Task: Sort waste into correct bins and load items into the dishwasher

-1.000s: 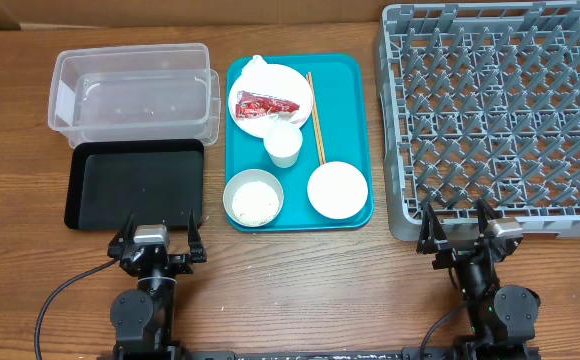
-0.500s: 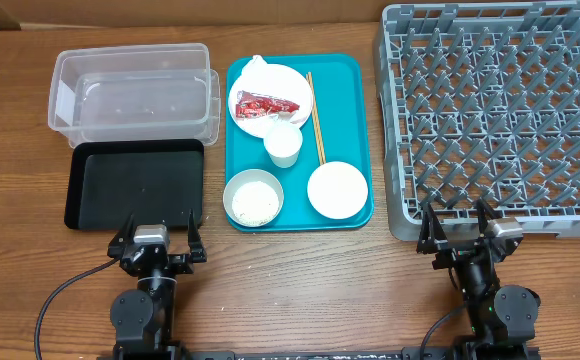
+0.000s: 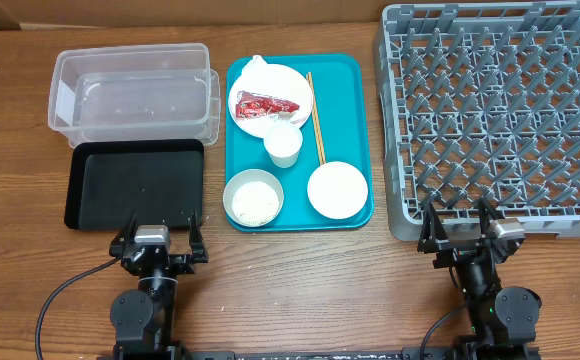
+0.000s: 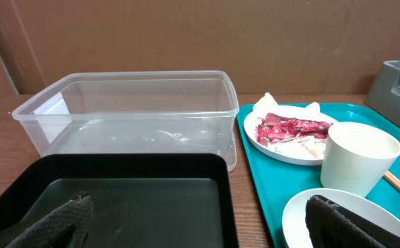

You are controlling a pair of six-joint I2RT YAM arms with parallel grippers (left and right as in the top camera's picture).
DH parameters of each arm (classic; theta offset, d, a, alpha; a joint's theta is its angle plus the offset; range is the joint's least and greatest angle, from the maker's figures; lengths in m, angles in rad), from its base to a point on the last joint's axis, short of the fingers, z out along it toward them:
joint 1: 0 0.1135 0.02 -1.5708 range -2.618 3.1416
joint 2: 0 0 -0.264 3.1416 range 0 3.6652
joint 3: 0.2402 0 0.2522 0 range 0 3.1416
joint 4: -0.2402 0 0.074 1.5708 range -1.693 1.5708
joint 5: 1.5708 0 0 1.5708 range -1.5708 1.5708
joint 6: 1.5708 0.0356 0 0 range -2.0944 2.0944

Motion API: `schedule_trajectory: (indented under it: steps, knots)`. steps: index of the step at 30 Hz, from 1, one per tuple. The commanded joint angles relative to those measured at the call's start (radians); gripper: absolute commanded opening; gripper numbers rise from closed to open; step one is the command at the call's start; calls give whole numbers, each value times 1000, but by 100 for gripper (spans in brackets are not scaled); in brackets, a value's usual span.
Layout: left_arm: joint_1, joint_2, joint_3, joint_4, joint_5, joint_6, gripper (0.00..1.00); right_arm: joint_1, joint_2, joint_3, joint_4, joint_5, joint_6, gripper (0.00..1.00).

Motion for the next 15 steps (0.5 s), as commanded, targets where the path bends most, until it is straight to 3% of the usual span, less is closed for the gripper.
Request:
schedule_trajectory:
  steps: [1,9,15]
  knots:
    - [6,-11,-6,7,21,-21,100,-2,-6,-10,19,5,-6,100]
    - [6,-11,-1,55,137,-28,100,-2,-6,44,34,-3,-12,100]
    - [6,-4,76,49,142,-49,100,-2,9,140,0,-3,-12,100]
